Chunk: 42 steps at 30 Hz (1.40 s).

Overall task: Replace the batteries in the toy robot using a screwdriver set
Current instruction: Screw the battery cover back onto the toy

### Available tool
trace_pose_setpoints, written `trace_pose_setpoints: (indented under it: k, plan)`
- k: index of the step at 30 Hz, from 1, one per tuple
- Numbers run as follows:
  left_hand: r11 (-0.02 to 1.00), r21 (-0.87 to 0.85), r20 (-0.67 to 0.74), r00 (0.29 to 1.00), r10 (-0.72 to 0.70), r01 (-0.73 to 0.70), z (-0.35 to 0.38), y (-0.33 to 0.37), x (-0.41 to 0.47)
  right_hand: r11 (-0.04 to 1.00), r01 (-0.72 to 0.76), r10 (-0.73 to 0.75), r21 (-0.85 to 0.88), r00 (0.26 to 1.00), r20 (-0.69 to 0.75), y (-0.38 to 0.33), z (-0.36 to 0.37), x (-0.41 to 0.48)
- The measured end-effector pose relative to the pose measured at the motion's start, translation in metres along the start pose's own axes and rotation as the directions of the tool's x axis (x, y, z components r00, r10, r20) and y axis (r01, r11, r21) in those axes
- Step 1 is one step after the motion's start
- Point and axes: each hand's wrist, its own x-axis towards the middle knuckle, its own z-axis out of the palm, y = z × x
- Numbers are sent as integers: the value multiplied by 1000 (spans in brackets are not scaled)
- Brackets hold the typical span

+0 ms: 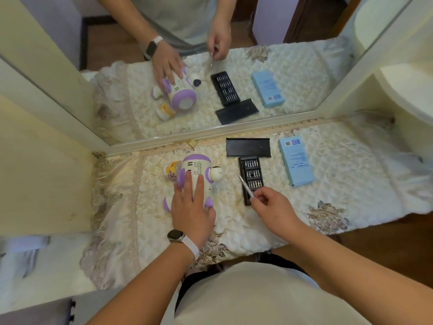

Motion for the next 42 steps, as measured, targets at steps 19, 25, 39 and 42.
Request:
trace_pose_setpoints:
  k: [19,25,39,42]
  plan:
    - [997,-5,-176,981,-77,78,6,134,2,980,181,-196,83,949,247,16,-143,75]
    - [977,-98,89,979,-182,191,26,180,74,982,155,-176,107,960,219,42,-186,93]
    - [899,-65,221,885,-410,433,71,187,174,983,42,-77,178,978,194,83,-227,127]
    - [887,-69,220,874,-432,456,76,188,177,981,35,-77,189,972,222,86,-224,138]
